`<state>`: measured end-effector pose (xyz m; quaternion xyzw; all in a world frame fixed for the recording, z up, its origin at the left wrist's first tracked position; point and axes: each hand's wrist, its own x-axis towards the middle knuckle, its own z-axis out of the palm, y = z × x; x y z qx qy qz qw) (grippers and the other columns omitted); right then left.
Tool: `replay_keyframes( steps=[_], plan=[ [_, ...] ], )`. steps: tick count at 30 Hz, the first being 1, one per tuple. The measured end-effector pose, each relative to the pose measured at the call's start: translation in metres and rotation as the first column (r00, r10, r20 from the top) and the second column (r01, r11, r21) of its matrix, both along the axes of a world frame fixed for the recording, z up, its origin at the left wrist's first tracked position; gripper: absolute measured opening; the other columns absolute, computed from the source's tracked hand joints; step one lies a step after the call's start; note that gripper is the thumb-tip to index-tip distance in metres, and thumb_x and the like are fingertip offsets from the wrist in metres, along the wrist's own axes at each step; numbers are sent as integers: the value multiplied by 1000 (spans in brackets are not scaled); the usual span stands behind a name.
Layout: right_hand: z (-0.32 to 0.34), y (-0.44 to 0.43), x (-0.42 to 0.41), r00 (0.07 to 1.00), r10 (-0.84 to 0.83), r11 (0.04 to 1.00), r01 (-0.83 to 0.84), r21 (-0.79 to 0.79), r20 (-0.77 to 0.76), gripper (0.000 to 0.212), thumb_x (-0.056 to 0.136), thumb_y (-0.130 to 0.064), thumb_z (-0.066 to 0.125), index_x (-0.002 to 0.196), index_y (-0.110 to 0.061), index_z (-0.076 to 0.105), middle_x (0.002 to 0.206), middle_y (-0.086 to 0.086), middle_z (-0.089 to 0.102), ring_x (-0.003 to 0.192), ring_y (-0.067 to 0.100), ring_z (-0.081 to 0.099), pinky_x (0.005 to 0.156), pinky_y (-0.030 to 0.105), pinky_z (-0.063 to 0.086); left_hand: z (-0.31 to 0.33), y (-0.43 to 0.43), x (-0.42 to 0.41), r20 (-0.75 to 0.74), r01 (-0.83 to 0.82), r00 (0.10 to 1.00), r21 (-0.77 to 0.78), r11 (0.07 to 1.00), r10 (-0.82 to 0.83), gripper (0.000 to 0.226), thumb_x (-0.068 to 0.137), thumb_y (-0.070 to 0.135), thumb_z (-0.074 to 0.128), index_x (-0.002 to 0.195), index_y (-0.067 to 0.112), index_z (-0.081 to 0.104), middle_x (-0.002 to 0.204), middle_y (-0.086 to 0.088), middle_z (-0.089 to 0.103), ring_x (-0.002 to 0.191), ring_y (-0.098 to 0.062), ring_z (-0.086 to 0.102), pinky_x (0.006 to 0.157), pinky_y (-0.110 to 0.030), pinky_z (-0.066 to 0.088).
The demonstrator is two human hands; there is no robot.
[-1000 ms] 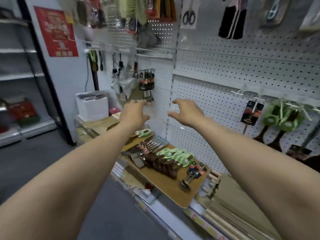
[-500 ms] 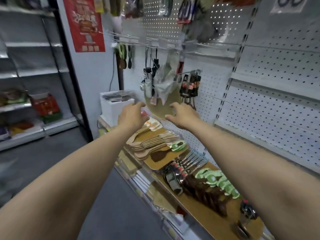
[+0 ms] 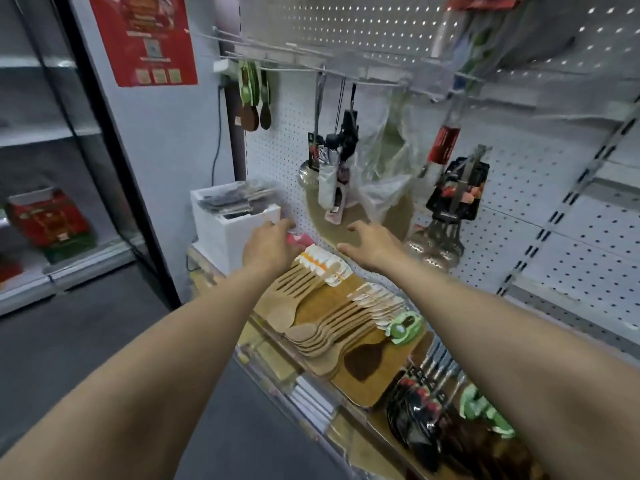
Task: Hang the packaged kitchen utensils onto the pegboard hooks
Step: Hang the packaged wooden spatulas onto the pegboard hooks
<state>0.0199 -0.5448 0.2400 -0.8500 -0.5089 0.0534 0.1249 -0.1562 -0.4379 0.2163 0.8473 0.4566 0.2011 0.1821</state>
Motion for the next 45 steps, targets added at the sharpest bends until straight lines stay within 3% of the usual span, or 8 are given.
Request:
replay_keyframes(
  steps=[6,17,20,24,27,32,40,45],
  plan=[
    [-65,89,-1,972,-206,978,199,-67,-113,65,92,-58,58,141,-15,53,140,11,58,126,32,55,96,40,49,-59,122,0,-44,136,989,-101,986,-141,55,86,46,68,135,27,54,126,-11,58,118,-34,54,92,-43,48],
    [-198,140,-21,753,-532,843,428,-325,-388,57,99,-50,54,142,-12,53,141,9,57,127,29,55,97,34,44,-181,222,14,-132,292,921,-389,874,-366,57,85,47,70,135,24,56,141,-11,54,122,-30,56,95,-36,48],
    [-232,152,-14,698,-569,822,474,-317,-435,54,99,-50,55,135,-10,58,137,9,60,124,28,56,98,36,44,-212,228,24,-141,297,908,-449,843,-395,54,91,43,67,139,21,55,138,-6,59,124,-26,56,86,-29,41],
    [-272,184,6,626,-608,793,515,-327,-488,51,97,-52,56,127,-11,65,132,7,62,118,25,57,87,29,40,-249,241,37,-122,278,911,-524,805,-393,53,89,41,69,137,22,56,135,-6,61,124,-25,57,97,-34,46],
    [-301,214,26,478,-666,725,595,-347,-572,42,94,-51,61,115,-16,69,125,5,66,109,22,60,79,26,40,-272,253,47,-117,274,909,-554,787,-399,50,88,41,70,132,20,59,127,-6,65,116,-25,60,93,-36,50],
    [-346,261,52,300,-694,657,634,-407,-655,43,94,-46,64,111,-8,73,116,10,71,109,26,65,88,29,49,-306,273,70,-90,236,930,-595,768,-356,46,89,42,68,130,21,61,124,-3,66,114,-22,61,90,-31,47],
    [-386,281,66,294,-737,629,627,-459,-608,25,88,-40,71,86,-15,69,98,10,75,94,26,72,86,40,61,-330,282,94,-22,241,943,-640,729,-331,42,92,33,67,131,20,60,125,-6,65,113,-21,62,87,-25,46],
    [-368,261,74,128,-722,526,740,-419,-680,15,87,-30,75,78,-20,69,77,4,73,75,19,72,78,38,63,-331,279,118,43,304,932,-634,711,-360,38,90,28,70,126,17,64,110,-6,69,103,-20,63,90,-30,52]
  ],
)
